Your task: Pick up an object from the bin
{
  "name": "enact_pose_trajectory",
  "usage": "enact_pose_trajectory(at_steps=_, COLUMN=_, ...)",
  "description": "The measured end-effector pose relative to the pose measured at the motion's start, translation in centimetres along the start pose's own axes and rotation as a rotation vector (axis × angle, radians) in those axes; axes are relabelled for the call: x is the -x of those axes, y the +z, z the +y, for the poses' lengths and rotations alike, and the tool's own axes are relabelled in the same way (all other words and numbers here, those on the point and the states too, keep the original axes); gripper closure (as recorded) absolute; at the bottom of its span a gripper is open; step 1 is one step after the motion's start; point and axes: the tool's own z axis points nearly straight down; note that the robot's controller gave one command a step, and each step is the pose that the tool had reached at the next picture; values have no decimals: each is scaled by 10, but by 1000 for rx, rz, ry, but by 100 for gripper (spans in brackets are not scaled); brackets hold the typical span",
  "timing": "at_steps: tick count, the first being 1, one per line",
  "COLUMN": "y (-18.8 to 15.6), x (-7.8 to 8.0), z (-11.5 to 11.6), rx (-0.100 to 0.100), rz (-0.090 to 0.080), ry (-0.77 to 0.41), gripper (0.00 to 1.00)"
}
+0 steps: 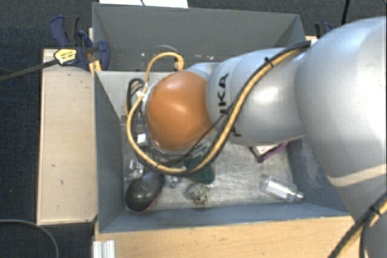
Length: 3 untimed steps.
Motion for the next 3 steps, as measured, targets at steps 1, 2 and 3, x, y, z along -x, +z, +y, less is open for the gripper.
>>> enact_pose_trajectory(at_steps=1, y=2, x=-10, z=40, rx=12, rz=6, ry=-423, gripper=0)
enact_pose_trajectory(at_steps=2, y=1, x=-9, z=39, rx=11, rz=5, ry=-416, gripper=100)
enact_pose_trajectory(at_steps=3, y=-124, x=-6, z=37, rx=3, rz=3, ry=-411, gripper=100)
